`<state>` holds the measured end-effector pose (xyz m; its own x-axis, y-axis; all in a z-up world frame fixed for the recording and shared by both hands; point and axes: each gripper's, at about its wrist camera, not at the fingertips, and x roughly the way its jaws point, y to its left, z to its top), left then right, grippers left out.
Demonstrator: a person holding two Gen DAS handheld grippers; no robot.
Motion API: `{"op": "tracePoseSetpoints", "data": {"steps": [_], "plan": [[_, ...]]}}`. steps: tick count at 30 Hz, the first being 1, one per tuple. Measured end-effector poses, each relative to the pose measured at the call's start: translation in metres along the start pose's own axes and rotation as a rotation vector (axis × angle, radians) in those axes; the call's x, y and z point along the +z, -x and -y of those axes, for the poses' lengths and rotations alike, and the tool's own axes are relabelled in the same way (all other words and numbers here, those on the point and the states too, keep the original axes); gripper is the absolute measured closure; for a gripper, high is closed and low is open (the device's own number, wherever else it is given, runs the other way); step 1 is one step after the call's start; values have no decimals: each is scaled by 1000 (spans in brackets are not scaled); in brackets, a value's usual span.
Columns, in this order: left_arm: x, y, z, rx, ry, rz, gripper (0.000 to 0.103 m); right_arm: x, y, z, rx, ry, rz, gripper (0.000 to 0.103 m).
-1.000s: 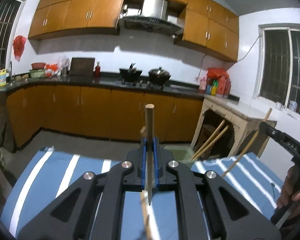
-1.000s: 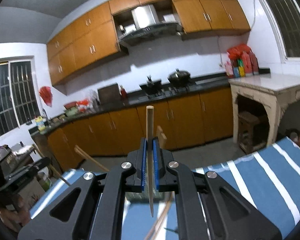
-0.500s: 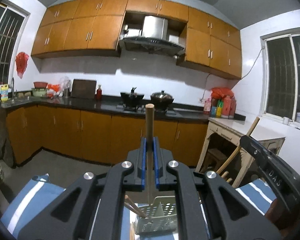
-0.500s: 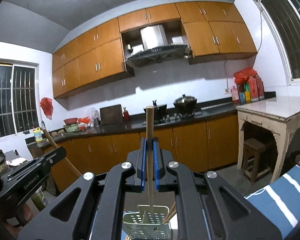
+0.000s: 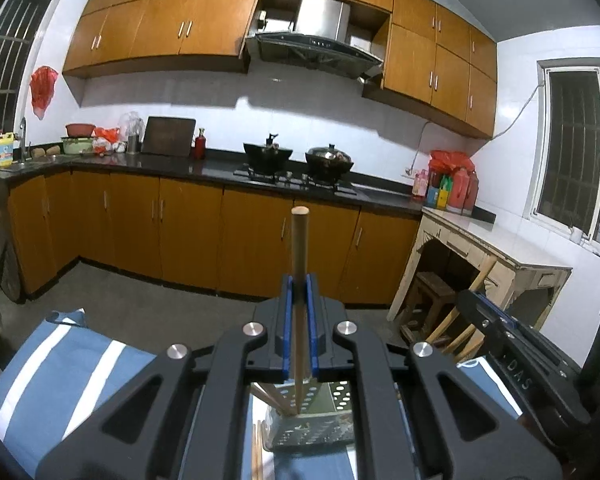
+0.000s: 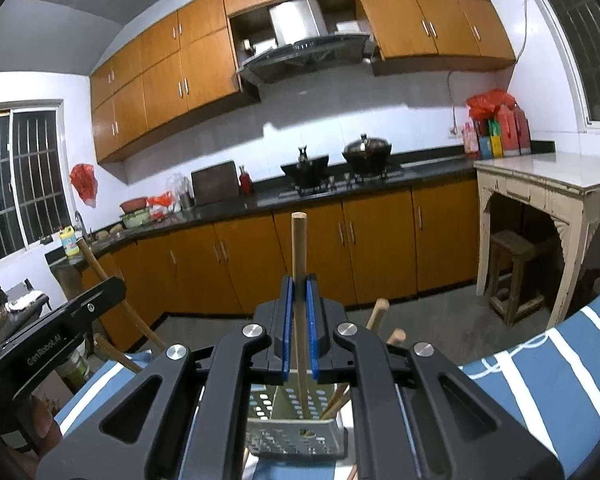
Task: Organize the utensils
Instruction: 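Open both tools to drop the chopsticks into the green holder, then lower the left tool onto a chopstick and close it while the right tool grasps another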
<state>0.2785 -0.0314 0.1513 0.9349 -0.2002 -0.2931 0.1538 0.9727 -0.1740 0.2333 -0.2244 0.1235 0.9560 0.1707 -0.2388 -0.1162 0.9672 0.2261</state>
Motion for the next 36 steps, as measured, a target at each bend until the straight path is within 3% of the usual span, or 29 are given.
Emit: {"op": "tracePoseSetpoints", "data": {"steps": [3, 6, 14, 20, 25, 31, 36], "plan": [[-2, 0, 1, 1, 2, -10, 93, 0, 4, 1, -2, 2, -14, 91], [-1, 7, -1, 11, -1, -7, 88, 2, 16, 3, -14, 1, -8, 71], [-6, 41, -7, 40, -13, -10, 83, -8, 49, 13, -41, -5, -32, 71], [-30, 82, -20, 56, -29, -25, 77, -50, 72, 29, -84, -17, -124, 71], [-73, 94, -36, 83, -34, -110, 70, -108, 62, 40, -112, -49, -292, 71], [-152, 79, -64, 151, -33, -294, 69, -176, 42, 30, -88, -89, -489, 71], [-189, 77, -81, 166, -24, -380, 69, -194, 29, 15, -74, -76, -548, 71]]}}
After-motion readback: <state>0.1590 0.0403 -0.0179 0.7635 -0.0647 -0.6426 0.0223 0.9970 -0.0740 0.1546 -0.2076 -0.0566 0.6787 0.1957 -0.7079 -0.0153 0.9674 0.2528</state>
